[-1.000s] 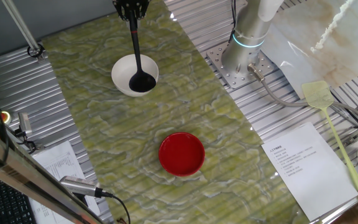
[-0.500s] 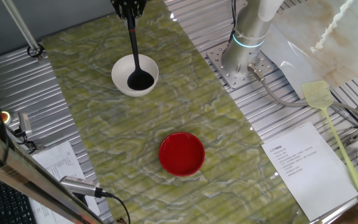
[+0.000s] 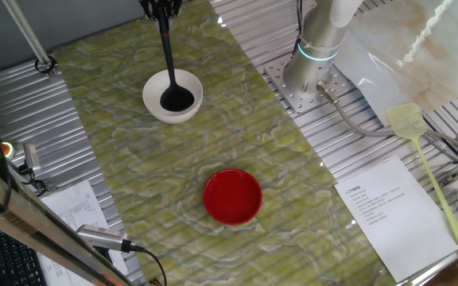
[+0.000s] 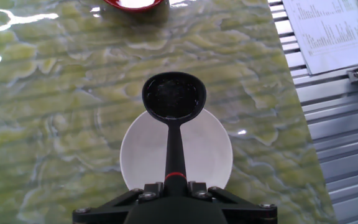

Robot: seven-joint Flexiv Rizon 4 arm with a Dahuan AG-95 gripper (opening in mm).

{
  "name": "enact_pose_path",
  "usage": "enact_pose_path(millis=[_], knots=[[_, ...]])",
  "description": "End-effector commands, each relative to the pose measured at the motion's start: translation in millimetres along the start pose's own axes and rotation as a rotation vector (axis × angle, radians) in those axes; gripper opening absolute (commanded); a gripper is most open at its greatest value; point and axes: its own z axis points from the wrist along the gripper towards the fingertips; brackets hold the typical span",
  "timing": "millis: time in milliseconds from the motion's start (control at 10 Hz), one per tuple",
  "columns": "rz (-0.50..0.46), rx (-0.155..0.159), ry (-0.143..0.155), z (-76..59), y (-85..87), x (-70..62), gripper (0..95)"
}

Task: Scoop water with a large spoon from one bowl to another

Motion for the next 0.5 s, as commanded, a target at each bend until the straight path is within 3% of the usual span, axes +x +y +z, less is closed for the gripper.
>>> enact_pose_path(millis=[100, 500], knots=[[0.000, 0.001, 0.000, -1.2, 1.1, 0.8, 0.0], [-0.009, -0.002, 0.001, -2.8, 1.2, 5.1, 0.0]])
